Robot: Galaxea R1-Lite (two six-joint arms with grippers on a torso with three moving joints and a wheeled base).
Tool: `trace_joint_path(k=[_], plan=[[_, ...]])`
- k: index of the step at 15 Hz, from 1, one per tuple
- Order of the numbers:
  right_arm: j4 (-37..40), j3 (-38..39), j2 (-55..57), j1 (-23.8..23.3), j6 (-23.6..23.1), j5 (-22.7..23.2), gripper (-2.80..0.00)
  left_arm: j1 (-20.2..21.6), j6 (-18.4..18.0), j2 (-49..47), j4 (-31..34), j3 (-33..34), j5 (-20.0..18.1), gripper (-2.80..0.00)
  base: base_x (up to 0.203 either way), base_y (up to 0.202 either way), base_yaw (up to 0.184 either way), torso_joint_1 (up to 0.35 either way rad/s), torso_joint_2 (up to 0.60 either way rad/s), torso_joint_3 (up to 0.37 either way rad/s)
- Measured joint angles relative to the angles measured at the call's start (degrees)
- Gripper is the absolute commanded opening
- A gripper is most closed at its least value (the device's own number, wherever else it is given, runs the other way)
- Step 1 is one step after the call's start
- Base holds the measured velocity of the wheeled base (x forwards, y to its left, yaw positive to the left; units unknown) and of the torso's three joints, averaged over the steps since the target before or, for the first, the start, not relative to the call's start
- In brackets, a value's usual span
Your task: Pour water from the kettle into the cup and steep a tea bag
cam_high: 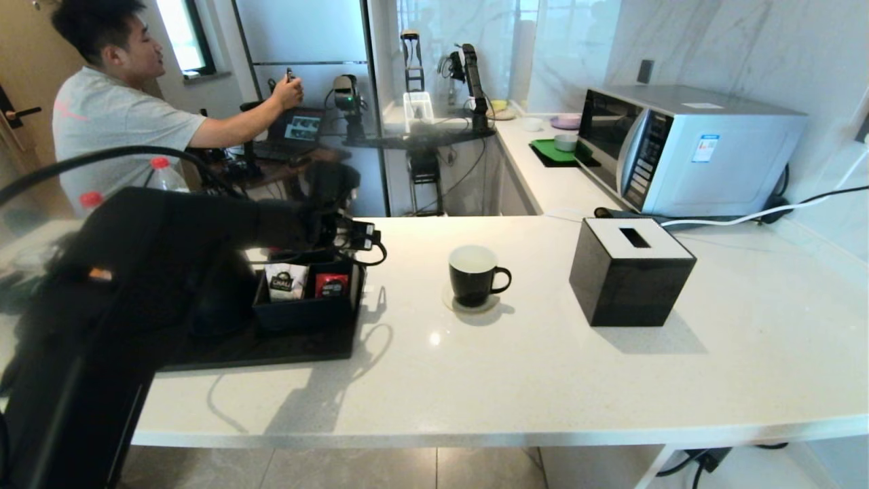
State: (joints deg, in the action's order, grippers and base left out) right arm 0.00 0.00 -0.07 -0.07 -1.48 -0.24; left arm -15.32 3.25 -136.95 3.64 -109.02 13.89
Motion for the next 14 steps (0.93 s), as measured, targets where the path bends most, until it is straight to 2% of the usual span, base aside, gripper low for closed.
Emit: trace_joint_path(k=[10,11,14], plan=[[0.0,0.0,0.0,0.0,0.0,0.0,-2.8,-0.2,-0.1,-2.0,0.0,-1.0,0.0,0.0,0.0,0.0,0.0,0.0,0.0,0.0],[0.0,0.0,0.0,0.0,0.0,0.0,-2.8,-0.2,-0.1,-2.0,0.0,-1.0,0.0,-2.8,0.0,0.0,0.0,0.0,0.0,0.0],[0.0,0.0,0.0,0.0,0.0,0.0,-2.8,-0.2,-0.1,-2.4,0.0,-1.3,0.0,-2.8,0.0,0.0,0.0,0.0,0.0,0.0]])
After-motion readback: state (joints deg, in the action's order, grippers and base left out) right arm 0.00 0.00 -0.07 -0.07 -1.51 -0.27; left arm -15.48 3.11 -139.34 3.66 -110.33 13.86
